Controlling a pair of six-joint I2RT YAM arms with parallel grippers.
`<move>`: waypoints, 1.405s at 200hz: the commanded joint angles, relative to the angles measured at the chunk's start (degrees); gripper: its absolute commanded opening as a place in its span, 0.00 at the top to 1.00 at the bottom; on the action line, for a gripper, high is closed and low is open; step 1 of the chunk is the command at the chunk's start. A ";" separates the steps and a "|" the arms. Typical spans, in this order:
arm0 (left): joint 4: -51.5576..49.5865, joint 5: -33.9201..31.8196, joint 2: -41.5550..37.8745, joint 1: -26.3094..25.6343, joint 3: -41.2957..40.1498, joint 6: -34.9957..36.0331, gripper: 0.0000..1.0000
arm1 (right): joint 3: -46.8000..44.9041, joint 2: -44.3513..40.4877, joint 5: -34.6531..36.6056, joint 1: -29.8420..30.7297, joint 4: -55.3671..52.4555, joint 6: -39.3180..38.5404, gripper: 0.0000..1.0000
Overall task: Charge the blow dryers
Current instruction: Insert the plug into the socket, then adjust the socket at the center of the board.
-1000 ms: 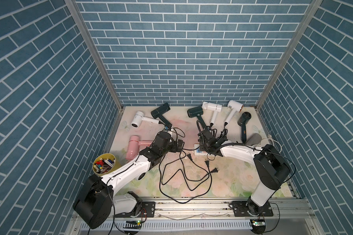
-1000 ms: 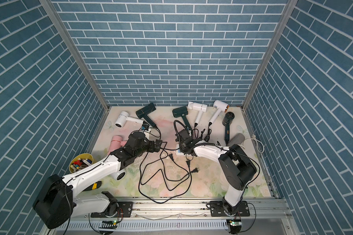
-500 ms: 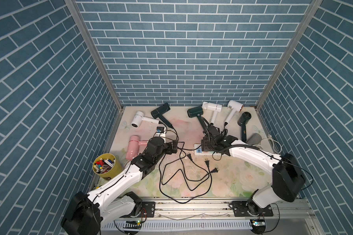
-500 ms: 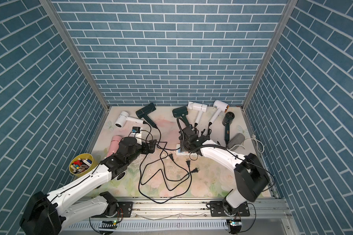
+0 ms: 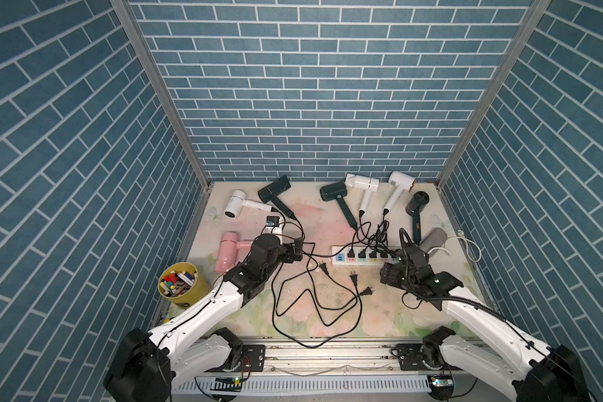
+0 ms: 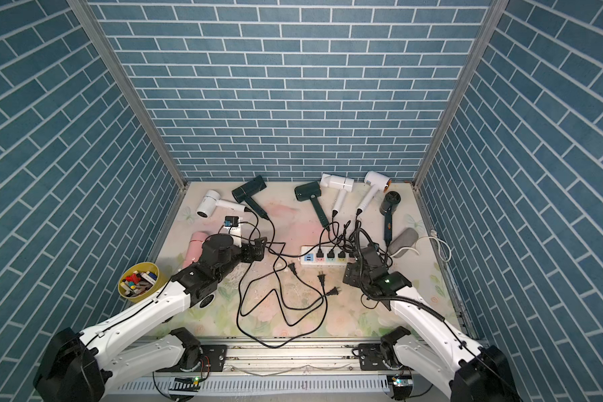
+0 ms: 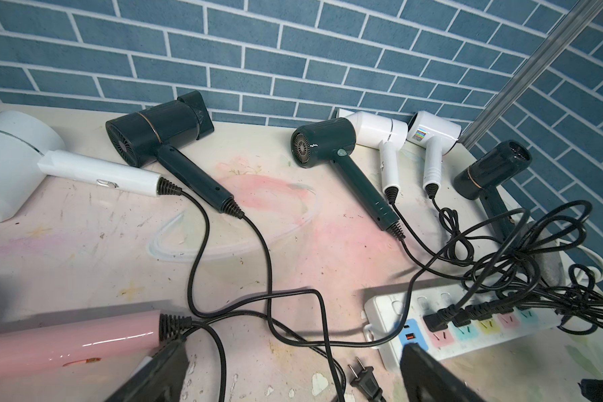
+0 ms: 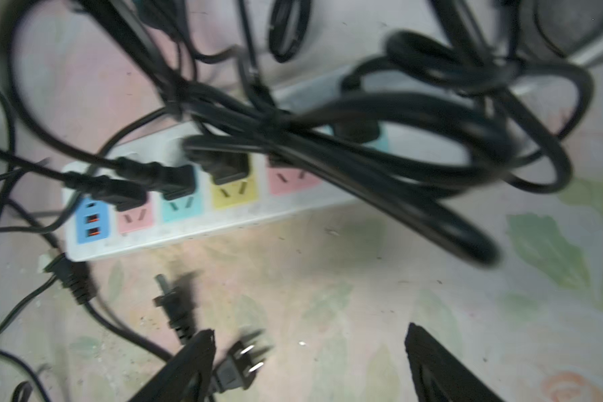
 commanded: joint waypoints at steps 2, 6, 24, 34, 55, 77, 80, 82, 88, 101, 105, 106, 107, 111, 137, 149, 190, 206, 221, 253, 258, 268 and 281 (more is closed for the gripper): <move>0.51 -0.33 0.37 0.27 -0.22 -0.01 0.00 | -3.79 -1.02 -5.02 -4.60 3.84 3.75 0.21; 0.58 -0.27 0.39 0.25 -0.17 -0.07 0.01 | -4.22 -0.59 -5.67 -5.24 4.89 3.65 0.23; 0.90 0.49 1.29 0.27 -0.06 -0.27 0.01 | -4.56 3.43 -6.67 -6.17 9.76 2.40 0.30; 0.97 1.11 2.09 0.29 0.21 -0.39 0.01 | -4.34 6.41 -7.22 -6.17 12.75 1.76 0.36; 0.66 1.76 4.30 0.29 1.23 -0.41 0.01 | -3.30 13.11 -8.41 -6.06 18.76 0.78 0.48; 0.25 2.58 6.58 0.25 2.32 -0.45 0.01 | -0.59 20.85 -9.05 -5.25 23.09 -0.43 0.56; 0.21 2.70 6.78 0.28 2.41 -0.43 0.01 | -0.15 21.97 -9.00 -4.90 23.48 -0.55 0.56; 0.24 2.81 6.89 0.29 2.46 -0.50 0.01 | 0.23 22.74 -8.97 -4.69 23.72 -0.61 0.56; 0.25 2.94 7.22 0.29 2.60 -0.57 0.01 | 1.37 24.96 -8.85 -4.10 24.49 -0.86 0.58; 0.19 3.05 7.65 0.25 2.76 -0.44 0.01 | 4.38 30.03 -8.29 -2.57 25.45 -1.17 0.59; 0.17 3.04 7.65 0.29 2.77 -0.48 0.01 | 5.44 31.51 -8.22 -2.26 25.69 -1.17 0.59; 0.10 3.03 7.64 0.29 2.86 -0.48 0.01 | 5.65 31.89 -8.20 -2.15 25.73 -1.18 0.59; 0.09 3.07 7.63 0.29 2.86 -0.44 0.01 | 5.89 32.21 -8.23 -2.05 25.75 -1.19 0.60; 0.08 2.98 7.71 0.28 2.86 -0.44 0.01 | 6.96 33.54 -8.10 -1.59 25.91 -1.19 0.60; -0.35 2.45 7.58 0.24 3.05 -0.08 0.00 | 13.98 40.16 -5.37 1.56 24.30 -0.69 0.62; -0.77 1.91 7.63 0.29 3.18 0.13 0.01 | 15.87 41.29 -3.18 2.49 22.49 -0.29 0.61; -2.20 0.73 8.68 0.26 4.17 0.14 0.01 | 16.51 37.68 -0.87 4.05 19.46 -1.29 0.59; -2.29 0.80 8.68 0.27 4.09 0.11 0.01 | 16.38 34.25 0.09 5.86 17.10 -3.76 0.56; -2.62 0.56 8.19 0.27 4.09 0.12 0.00 | 15.85 30.67 1.13 8.02 14.60 -6.16 0.53; -3.01 0.12 6.63 0.40 4.09 0.12 0.00 | 12.68 23.66 -2.05 11.83 13.32 -11.84 0.49; -3.01 0.19 6.55 0.57 4.04 0.12 0.00 | 12.40 22.92 -2.47 12.37 13.08 -12.54 0.49; -3.00 0.60 6.57 0.92 3.97 -0.16 0.01 | 12.11 22.20 -3.84 13.30 12.92 -13.91 0.49; -2.82 1.85 7.06 1.53 4.09 -0.56 0.00 | 12.08 22.30 -5.94 14.41 13.21 -15.46 0.49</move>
